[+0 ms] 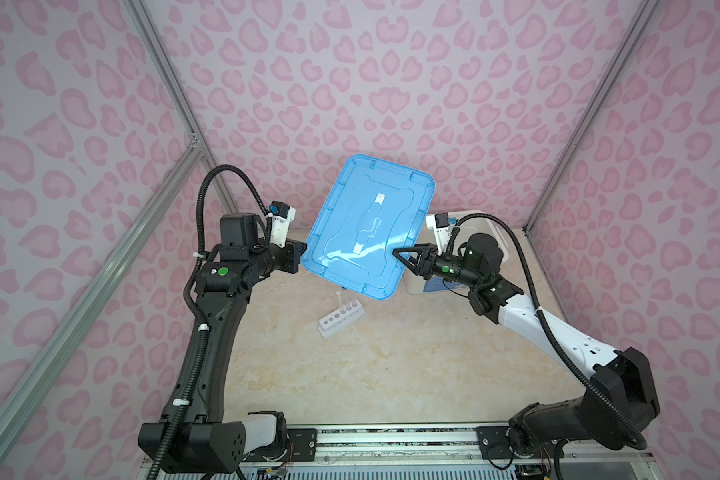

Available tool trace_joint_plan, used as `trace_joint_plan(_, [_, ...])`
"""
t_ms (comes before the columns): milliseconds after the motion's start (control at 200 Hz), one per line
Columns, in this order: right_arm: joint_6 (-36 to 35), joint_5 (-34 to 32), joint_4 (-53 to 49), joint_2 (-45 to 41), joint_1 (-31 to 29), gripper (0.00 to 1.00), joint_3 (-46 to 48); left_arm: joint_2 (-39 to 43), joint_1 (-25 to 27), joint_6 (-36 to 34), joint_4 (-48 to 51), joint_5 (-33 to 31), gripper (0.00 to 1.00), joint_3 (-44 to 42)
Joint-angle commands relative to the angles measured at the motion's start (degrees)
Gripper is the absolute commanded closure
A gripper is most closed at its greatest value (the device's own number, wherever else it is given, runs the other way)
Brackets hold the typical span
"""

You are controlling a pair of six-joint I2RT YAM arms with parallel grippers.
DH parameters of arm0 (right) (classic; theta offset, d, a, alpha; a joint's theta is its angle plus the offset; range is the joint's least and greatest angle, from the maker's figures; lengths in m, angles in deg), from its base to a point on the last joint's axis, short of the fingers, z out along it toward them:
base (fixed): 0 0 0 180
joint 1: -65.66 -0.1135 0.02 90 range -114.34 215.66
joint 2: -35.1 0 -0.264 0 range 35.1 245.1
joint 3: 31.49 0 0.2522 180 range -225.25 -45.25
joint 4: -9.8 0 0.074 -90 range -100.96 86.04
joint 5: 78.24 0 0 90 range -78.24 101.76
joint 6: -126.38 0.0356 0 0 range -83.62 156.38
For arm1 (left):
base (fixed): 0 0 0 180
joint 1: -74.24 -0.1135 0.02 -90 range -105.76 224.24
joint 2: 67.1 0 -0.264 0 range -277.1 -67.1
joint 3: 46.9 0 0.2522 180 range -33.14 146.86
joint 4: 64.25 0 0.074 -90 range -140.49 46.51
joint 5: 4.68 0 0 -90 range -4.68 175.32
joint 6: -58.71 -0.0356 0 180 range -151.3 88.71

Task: Organize the chemistry lab equipment
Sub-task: 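Grasp the lid's opposite edge with the right gripper while the left holds, then carry the blue lid with both grippers over the white bin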

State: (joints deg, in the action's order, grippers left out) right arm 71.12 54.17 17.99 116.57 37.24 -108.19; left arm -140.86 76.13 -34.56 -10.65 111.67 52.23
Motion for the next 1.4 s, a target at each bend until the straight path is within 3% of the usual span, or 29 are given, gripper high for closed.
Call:
trace_joint_plan(0, [0.2,0.3,4.0,0.1,-0.2,0.66,0.6,0.3,0.3,-0.4,-1.9,1.9,0.96,0.4])
trace_joint_plan(260, [2.5,-1.1,5.9,0.7,-0.2,0.78,1.1,1.0,0.4,0.1,-3.3,1.9,0.95,-0.9])
trace_joint_plan(480, [3.1,-2.6,5.7,0.5,-0.2,0.85,0.7,1.2,0.6,0.8,-4.7,2.1,0.84,-1.5])
trace_joint_plan(715, [-8.0,-9.1,-10.1,-2.4,-0.2,0.87,-4.0,1.9,0.6,1.7,-5.9,0.7,0.62,-1.3])
trace_joint_plan(815, [-14.1,-14.7,-18.7,-4.2,-0.3,0.87,-7.0,2.6,0.6,2.5,-7.0,-0.2,0.46,-1.4])
trace_joint_plan(1000, [-27.0,-29.8,-33.7,-6.3,-1.5,0.87,-13.1,4.0,0.6,6.4,-10.6,-3.3,0.34,-1.4])
trace_joint_plan(1195, [-40.1,-54.1,-42.4,-8.0,-4.7,0.87,-16.3,3.2,0.7,16.0,-14.7,0.7,0.32,0.3])
trace_joint_plan(1400, [-50.2,-70.5,-40.7,-10.3,-7.5,0.86,-15.6,1.9,0.8,28.7,-21.6,3.9,0.32,1.6])
